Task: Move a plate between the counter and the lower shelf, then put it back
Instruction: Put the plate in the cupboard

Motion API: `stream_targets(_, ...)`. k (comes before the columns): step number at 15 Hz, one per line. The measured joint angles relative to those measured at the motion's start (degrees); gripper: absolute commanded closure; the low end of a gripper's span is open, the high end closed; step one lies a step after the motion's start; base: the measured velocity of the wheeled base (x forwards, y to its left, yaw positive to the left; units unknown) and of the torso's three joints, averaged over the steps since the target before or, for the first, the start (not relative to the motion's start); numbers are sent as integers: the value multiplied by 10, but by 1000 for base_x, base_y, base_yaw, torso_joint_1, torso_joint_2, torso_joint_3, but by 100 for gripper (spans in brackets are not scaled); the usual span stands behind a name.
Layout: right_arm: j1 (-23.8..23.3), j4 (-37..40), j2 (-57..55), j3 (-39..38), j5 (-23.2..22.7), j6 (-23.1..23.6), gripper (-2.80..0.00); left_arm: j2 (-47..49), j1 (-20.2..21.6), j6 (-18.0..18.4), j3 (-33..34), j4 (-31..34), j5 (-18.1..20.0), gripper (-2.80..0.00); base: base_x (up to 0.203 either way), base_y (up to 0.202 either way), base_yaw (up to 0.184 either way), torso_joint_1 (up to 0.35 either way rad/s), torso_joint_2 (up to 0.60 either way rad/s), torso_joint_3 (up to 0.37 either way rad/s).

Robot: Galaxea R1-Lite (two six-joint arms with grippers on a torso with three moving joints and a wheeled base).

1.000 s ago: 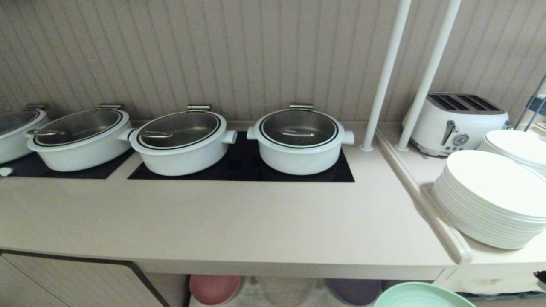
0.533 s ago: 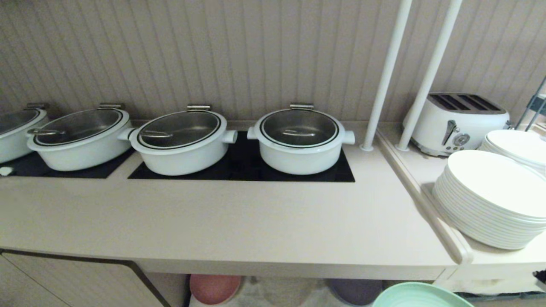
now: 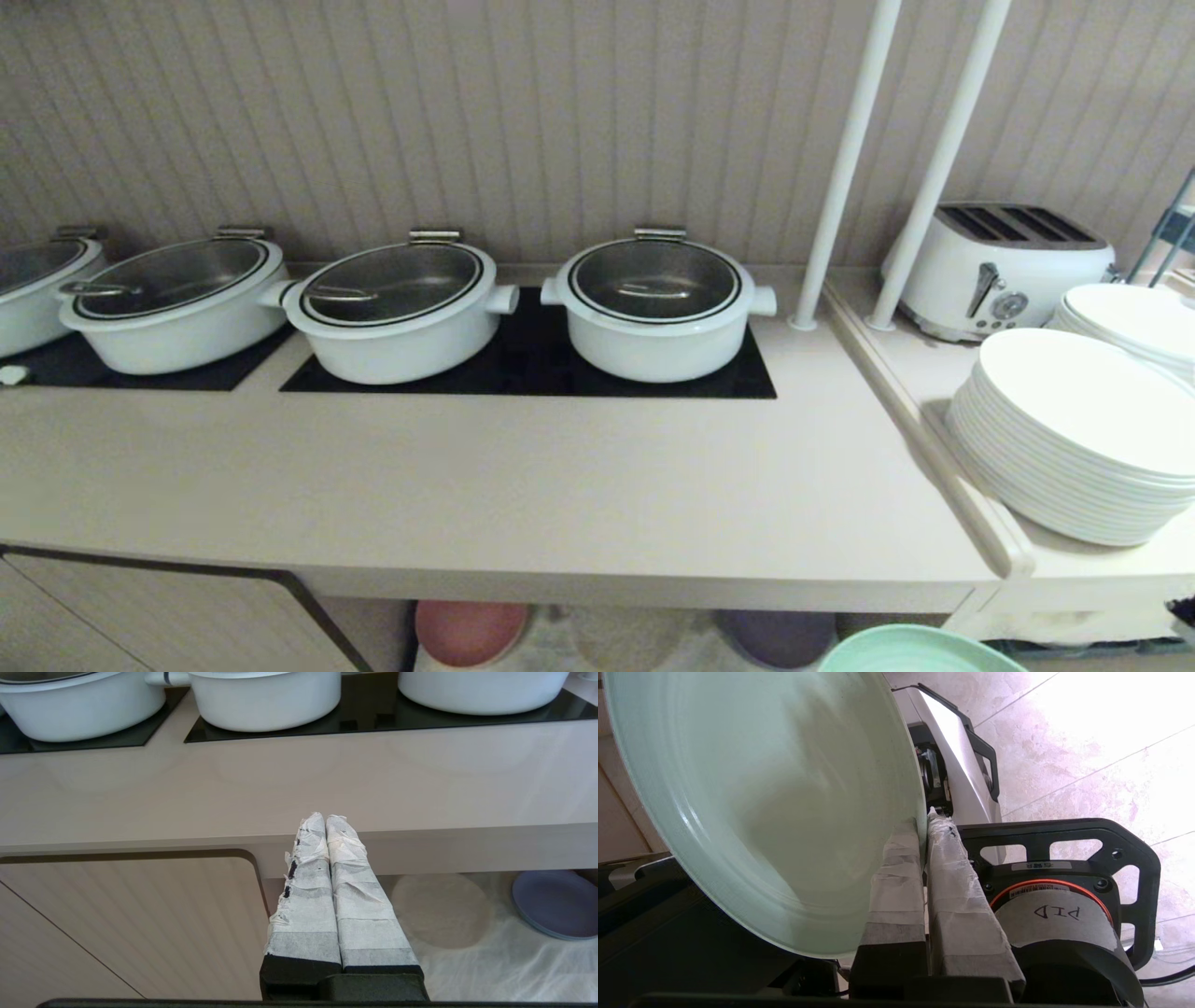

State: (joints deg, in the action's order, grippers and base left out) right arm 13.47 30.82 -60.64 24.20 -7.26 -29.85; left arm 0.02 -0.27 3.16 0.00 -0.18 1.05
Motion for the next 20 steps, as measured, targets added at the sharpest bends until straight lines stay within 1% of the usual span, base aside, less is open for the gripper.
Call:
stream_targets(9, -5, -3, 6, -2, 3, 3, 0, 0, 0, 0, 0, 0, 0, 0, 0, 0, 0, 0, 0, 0)
stream_targets(12, -5, -3, 6, -7, 1, 17, 0, 0, 0, 0, 0, 0, 0, 0, 0, 0, 0, 0, 0, 0)
stream_targets(17, -6, -2, 8, -20, 0, 17, 0, 0, 0, 0, 0, 0, 0, 0, 0, 0, 0, 0, 0, 0)
stream_targets(20, -7, -2, 11, -23, -1, 17, 0, 0, 0, 0, 0, 0, 0, 0, 0, 0, 0, -70, 158, 86)
